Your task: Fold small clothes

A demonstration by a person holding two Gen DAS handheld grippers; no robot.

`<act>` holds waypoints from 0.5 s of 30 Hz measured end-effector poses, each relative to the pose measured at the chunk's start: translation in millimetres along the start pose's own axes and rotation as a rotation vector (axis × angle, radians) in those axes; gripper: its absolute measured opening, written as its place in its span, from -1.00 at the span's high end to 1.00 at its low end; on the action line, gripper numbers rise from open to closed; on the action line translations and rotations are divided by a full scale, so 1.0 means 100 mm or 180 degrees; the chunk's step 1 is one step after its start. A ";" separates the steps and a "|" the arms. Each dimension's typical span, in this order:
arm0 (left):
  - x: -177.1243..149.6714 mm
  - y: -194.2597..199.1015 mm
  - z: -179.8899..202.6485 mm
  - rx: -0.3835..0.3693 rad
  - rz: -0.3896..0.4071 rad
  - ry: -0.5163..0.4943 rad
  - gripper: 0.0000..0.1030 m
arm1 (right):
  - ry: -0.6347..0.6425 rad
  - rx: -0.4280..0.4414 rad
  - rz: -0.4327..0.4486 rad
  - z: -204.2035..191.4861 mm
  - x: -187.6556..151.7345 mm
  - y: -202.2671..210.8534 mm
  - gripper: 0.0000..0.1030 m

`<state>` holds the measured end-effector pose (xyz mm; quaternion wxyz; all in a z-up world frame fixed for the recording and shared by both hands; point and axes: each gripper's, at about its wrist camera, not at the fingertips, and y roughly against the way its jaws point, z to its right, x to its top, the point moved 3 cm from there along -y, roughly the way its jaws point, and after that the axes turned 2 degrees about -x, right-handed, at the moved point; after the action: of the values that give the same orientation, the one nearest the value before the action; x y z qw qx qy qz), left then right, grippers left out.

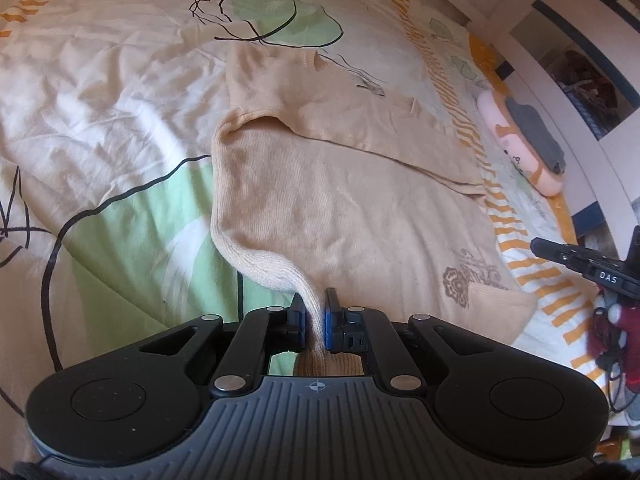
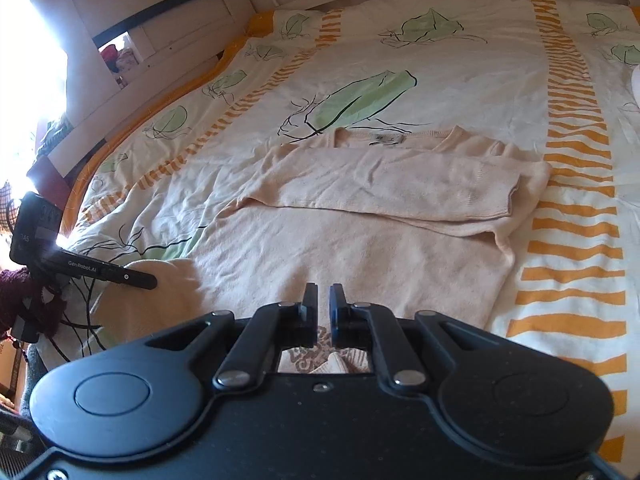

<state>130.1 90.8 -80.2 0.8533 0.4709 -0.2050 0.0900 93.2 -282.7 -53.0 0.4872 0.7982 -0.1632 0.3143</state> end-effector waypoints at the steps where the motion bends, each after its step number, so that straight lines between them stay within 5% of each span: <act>1: 0.00 -0.01 0.00 -0.0003 -0.0005 0.0005 0.85 | 0.0102 0.0016 -0.0093 -0.02 0.00 -0.04 0.55; 2: 0.00 -0.01 0.00 -0.0009 -0.0010 0.0006 0.85 | 0.0209 -0.0002 -0.0203 -0.04 -0.01 -0.08 0.48; 4: 0.01 -0.02 0.00 -0.0020 -0.0011 0.0003 0.85 | 0.0511 -0.0129 -0.0501 -0.12 -0.04 -0.21 -0.31; 5: 0.01 -0.02 -0.01 -0.0023 -0.0007 0.0007 0.85 | 0.0634 -0.0164 -0.0624 -0.15 -0.06 -0.27 -0.42; 11: 0.00 -0.02 -0.04 -0.0039 -0.0010 0.0040 0.85 | 0.0948 -0.0073 -0.1168 -0.21 -0.20 -0.60 -0.28; 14: 0.00 -0.03 -0.05 -0.0048 -0.0014 0.0059 0.85 | 0.0977 -0.0051 -0.1382 -0.19 -0.28 -0.71 -0.01; 15: 0.00 -0.03 -0.05 -0.0051 -0.0010 0.0066 0.85 | 0.0965 -0.0025 -0.1424 -0.18 -0.30 -0.72 0.35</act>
<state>132.7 93.5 -85.5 0.8593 0.4634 -0.1961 0.0919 105.5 -234.2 -115.6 0.5666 0.7563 0.0909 0.3142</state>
